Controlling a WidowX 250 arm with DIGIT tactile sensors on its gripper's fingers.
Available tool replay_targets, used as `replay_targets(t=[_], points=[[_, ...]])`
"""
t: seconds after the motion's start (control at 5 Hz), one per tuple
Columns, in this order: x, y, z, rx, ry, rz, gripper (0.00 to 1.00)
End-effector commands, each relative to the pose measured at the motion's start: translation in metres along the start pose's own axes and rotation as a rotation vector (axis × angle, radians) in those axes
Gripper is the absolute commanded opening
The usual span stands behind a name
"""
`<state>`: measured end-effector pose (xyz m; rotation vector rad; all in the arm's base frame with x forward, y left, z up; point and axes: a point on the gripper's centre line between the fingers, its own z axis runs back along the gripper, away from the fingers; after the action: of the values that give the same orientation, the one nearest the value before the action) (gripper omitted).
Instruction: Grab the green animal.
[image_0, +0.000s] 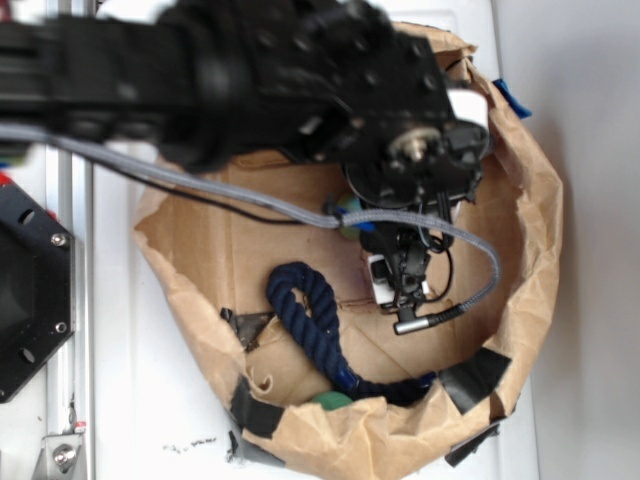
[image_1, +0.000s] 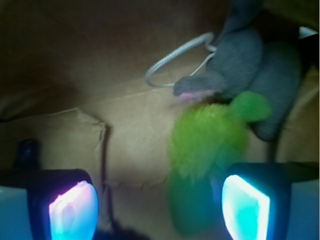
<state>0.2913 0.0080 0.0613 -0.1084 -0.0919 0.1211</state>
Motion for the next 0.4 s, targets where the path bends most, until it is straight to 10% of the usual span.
replay_targets(t=[0.0,0.2], points=[[0.01,0.016,-0.012,0.069,-0.062,0.114,1.0],[0.009,0.03,-0.02,0.134,-0.064,0.193,1.0]])
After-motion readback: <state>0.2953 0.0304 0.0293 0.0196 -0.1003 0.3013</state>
